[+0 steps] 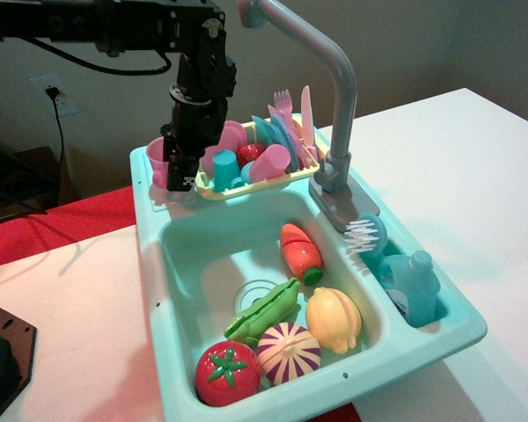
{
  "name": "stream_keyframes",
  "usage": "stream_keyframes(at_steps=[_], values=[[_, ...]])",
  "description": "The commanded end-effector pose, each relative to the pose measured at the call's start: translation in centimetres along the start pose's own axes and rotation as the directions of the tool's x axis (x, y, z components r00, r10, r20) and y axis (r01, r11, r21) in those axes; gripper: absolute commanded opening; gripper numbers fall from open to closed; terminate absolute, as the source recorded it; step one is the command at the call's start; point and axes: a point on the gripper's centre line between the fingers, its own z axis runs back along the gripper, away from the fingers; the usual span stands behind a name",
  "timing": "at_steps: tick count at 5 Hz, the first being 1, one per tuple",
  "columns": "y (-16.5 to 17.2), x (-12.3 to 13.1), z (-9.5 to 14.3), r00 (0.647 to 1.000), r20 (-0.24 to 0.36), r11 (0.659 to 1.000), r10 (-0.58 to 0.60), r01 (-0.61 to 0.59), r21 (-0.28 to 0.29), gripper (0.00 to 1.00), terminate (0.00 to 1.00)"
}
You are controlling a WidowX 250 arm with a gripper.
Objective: Put cup from counter to sink
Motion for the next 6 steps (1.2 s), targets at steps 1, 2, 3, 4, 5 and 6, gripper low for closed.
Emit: stream_keyframes(at_steps=[1, 2, 3, 4, 5, 6], values=[[0.2, -0.9, 2.2, 0.996, 0.088, 0.999, 0.029, -0.031, 0.016, 0.00, 0.00], [0.5, -1.0, 1.9, 0.996, 0.086, 0.999, 0.034, -0.036, 0.014, 0.00, 0.00], [0.6, -1.1, 1.8, 0.995, 0.092, 0.999, 0.040, -0.041, 0.011, 0.00, 0.00], [-0.1, -0.7, 2.4, 0.995, 0.101, 1.000, 0.007, -0.009, 0.023, 0.00, 0.00], [-1.5, 0.1, 7.0, 0.984, 0.179, 1.000, -0.020, 0.016, 0.021, 0.00, 0.00], [-3.0, 0.4, 10.0, 0.974, 0.224, 1.000, -0.028, 0.026, 0.010, 0.00, 0.00]])
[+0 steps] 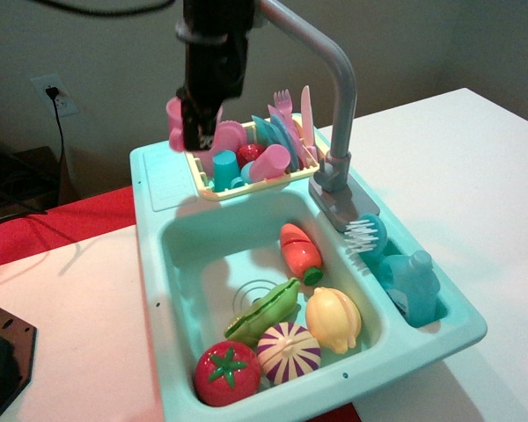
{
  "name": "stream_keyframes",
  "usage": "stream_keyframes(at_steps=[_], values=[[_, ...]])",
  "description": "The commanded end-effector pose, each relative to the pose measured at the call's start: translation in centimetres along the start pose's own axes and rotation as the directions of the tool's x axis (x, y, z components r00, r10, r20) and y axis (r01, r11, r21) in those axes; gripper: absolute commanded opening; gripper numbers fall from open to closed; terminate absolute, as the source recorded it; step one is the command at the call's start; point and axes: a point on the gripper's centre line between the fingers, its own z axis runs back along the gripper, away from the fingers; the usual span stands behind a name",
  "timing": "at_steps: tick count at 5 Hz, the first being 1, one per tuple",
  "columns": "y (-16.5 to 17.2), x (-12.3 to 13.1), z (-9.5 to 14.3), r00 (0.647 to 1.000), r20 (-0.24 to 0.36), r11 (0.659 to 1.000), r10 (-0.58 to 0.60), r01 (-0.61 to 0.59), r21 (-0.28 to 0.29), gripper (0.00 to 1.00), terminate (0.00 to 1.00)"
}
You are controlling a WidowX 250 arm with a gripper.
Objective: Put cup from counter to sink
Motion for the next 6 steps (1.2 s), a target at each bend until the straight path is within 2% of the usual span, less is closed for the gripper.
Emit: stream_keyframes(at_steps=[1, 3, 4, 6], values=[[-2.2, 1.0, 1.8, 0.999, 0.048, 1.000, -0.003, 0.004, -0.026, 0.00, 0.00], [-7.5, 4.5, -1.4, 0.993, -0.036, 0.991, -0.114, 0.111, -0.070, 0.00, 0.00], [-7.5, 5.2, -3.2, 0.990, -0.068, 0.991, -0.121, 0.116, -0.069, 0.00, 0.00], [-6.0, 4.8, -5.3, 0.988, -0.119, 0.994, -0.097, 0.090, -0.061, 0.00, 0.00]])
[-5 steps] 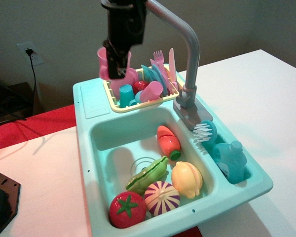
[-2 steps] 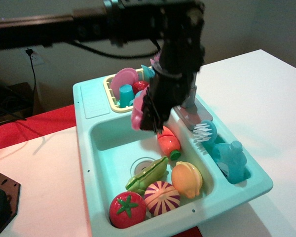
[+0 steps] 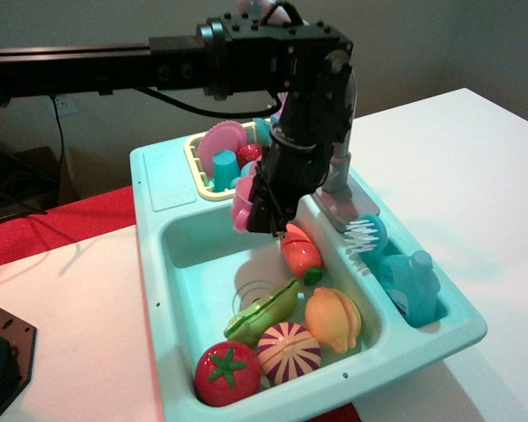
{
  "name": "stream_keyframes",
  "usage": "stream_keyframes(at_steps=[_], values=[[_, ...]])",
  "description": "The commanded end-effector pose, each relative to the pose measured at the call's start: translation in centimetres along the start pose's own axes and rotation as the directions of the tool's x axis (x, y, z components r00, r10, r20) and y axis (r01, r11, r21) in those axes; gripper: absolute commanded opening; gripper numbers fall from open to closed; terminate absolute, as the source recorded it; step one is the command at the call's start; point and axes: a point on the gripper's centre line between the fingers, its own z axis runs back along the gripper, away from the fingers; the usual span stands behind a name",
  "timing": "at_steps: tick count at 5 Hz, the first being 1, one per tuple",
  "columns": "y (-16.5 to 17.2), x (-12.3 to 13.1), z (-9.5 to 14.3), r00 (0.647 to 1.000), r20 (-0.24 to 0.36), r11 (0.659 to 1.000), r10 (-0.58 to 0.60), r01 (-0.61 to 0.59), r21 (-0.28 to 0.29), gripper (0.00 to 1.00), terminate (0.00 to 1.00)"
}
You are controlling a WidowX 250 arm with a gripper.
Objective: Put cup from counter to sink
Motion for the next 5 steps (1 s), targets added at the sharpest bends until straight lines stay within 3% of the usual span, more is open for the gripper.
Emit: stream_keyframes(at_steps=[1, 3, 4, 5], values=[[0.5, -0.6, 1.6, 1.000, -0.006, 0.999, -0.010, 0.010, -0.034, 1.00, 0.00], [0.6, -1.2, 2.9, 1.000, 0.020, 0.999, -0.003, 0.004, -0.053, 1.00, 0.00], [1.0, -2.1, 4.5, 0.998, 0.055, 0.999, 0.022, -0.020, -0.031, 1.00, 0.00], [1.4, -2.7, 5.2, 0.997, 0.070, 0.999, 0.033, -0.032, -0.014, 1.00, 1.00]])
